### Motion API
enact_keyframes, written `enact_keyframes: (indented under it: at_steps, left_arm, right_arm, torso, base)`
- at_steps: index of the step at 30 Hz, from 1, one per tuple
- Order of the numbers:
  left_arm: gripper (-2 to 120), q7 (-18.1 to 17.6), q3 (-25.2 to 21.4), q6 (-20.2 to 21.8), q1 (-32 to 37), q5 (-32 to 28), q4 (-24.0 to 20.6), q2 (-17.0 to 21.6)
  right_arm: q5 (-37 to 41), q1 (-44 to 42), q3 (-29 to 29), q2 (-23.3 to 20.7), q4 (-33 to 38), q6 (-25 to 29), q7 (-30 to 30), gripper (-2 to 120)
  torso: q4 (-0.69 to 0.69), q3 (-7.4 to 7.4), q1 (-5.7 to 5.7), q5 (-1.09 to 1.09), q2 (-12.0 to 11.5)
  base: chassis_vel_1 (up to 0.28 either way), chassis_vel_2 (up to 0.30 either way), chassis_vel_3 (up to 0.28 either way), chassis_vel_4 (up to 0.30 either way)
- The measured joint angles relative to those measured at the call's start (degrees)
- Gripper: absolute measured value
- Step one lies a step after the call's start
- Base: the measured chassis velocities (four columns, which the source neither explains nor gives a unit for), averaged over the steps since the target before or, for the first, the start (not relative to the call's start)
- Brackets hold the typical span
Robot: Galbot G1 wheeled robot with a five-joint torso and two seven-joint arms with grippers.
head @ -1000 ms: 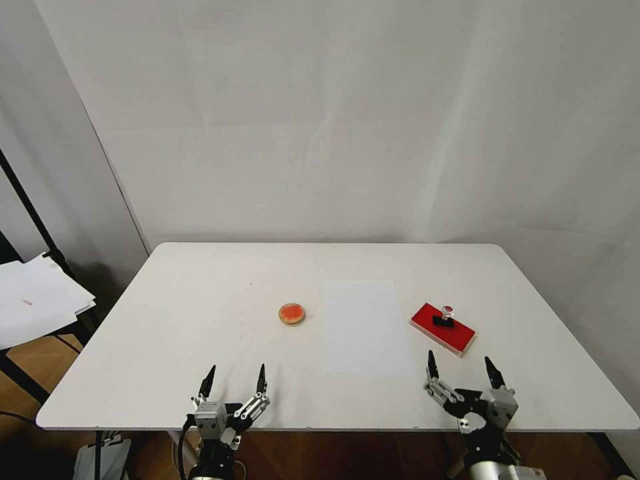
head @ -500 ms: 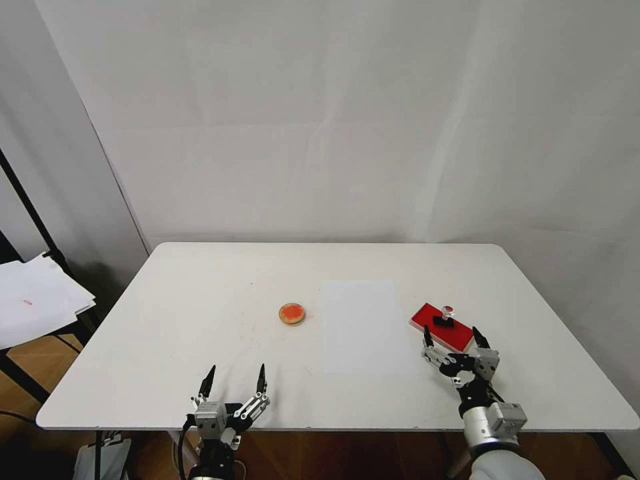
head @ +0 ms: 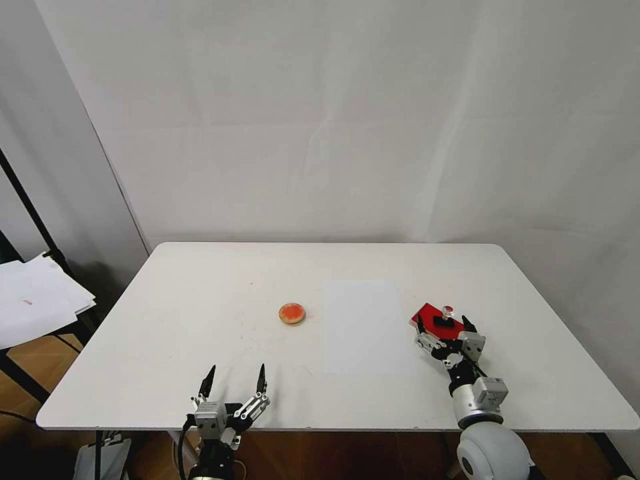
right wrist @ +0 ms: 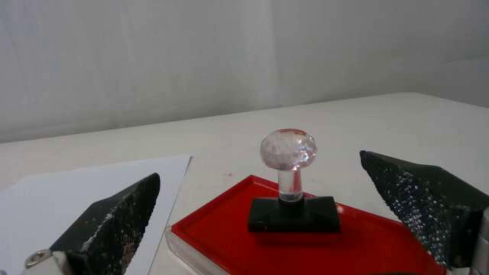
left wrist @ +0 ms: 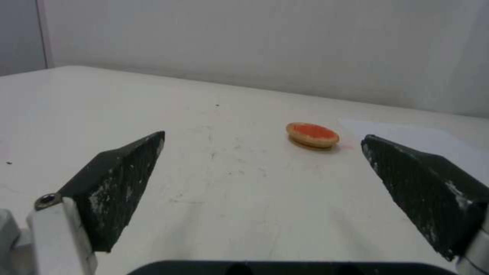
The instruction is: Pick up the stamp from the ink pad and place it onto another ink pad.
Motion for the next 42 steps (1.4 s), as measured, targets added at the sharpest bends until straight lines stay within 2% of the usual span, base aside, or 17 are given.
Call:
enact_keyframes:
  at_steps: [4, 8, 9, 13, 14, 18, 19, 23, 25, 29, 42]
  left_arm:
    - [102, 0.0, 0.0, 0.0, 0.0, 0.0, 0.0, 0.0]
    - [102, 0.0, 0.0, 0.0, 0.0, 0.0, 0.0, 0.0]
    - [102, 0.0, 0.0, 0.0, 0.0, 0.0, 0.0, 0.0]
    - [102, 0.0, 0.0, 0.0, 0.0, 0.0, 0.0, 0.0]
    - [102, 0.0, 0.0, 0.0, 0.0, 0.0, 0.0, 0.0]
    - [102, 0.0, 0.0, 0.0, 0.0, 0.0, 0.0, 0.0]
    - [102, 0.0, 0.0, 0.0, 0.0, 0.0, 0.0, 0.0]
    - [102, 0.0, 0.0, 0.0, 0.0, 0.0, 0.0, 0.0]
    - [102, 0.0, 0.0, 0.0, 0.0, 0.0, 0.0, 0.0]
    - [102, 0.0, 0.0, 0.0, 0.0, 0.0, 0.0, 0.0]
    - [102, 0.0, 0.0, 0.0, 0.0, 0.0, 0.0, 0.0]
  right_arm:
    - [0.1, 0.2, -0.2, 0.2, -0.4, 0.0, 0.2, 99]
    - [0.1, 0.2, -0.3, 0.5, -0.5, 0.0, 1.2, 84]
    - [0.1, 0.2, -0.3, 0.5, -0.5, 0.0, 1.2, 84]
    - [0.1, 0.3, -0.3, 0.7, -0.5, 0.1, 1.8, 65]
    - [0.1, 0.3, -0.3, 0.7, -0.5, 0.1, 1.8, 65]
    - [0.2, 0.3, -0.1, 0.9, -0.5, 0.3, 2.1, 47]
    - [0.2, 0.3, -0.1, 0.9, -0.5, 0.3, 2.1, 47]
    - [0.4, 0.6, -0.2, 0.9, -0.5, 0.3, 2.3, 28]
    - [0.4, 0.7, -0.2, 0.9, -0.5, 0.3, 2.3, 25]
    - [0.5, 0.8, -0.2, 0.9, -0.5, 0.3, 2.3, 7]
    - [0.8, 0.1, -0.6, 0.8, 1.3, 1.1, 2.4, 7]
  torso:
    - [0.00, 0.00, 0.00, 0.00, 0.0]
    - [0.00, 0.00, -0.01, 0.00, 0.0]
    - [0.00, 0.00, -0.01, 0.00, 0.0]
    - [0.00, 0.00, -0.01, 0.00, 0.0]
    - [0.00, 0.00, -0.01, 0.00, 0.0]
    - [0.00, 0.00, -0.01, 0.00, 0.0]
    - [0.00, 0.00, -0.01, 0.00, 0.0]
    - [0.00, 0.00, -0.01, 0.00, 0.0]
    - [0.00, 0.00, -0.01, 0.00, 0.0]
    - [0.00, 0.00, -0.01, 0.00, 0.0]
    - [0.00, 0.00, -0.01, 0.00, 0.0]
  base:
    - [0.000, 0.000, 0.000, 0.000]
    - [0.000, 0.000, 0.000, 0.000]
    - [0.000, 0.000, 0.000, 0.000]
    - [0.000, 0.000, 0.000, 0.000]
    - [0.000, 0.000, 0.000, 0.000]
    - [0.000, 0.000, 0.000, 0.000]
    - [0.000, 0.000, 0.000, 0.000]
    - [0.000, 0.000, 0.000, 0.000]
    - [0.000, 0.000, 0.000, 0.000]
    - [0.000, 0.000, 0.000, 0.000]
    - [0.000, 0.000, 0.000, 0.000]
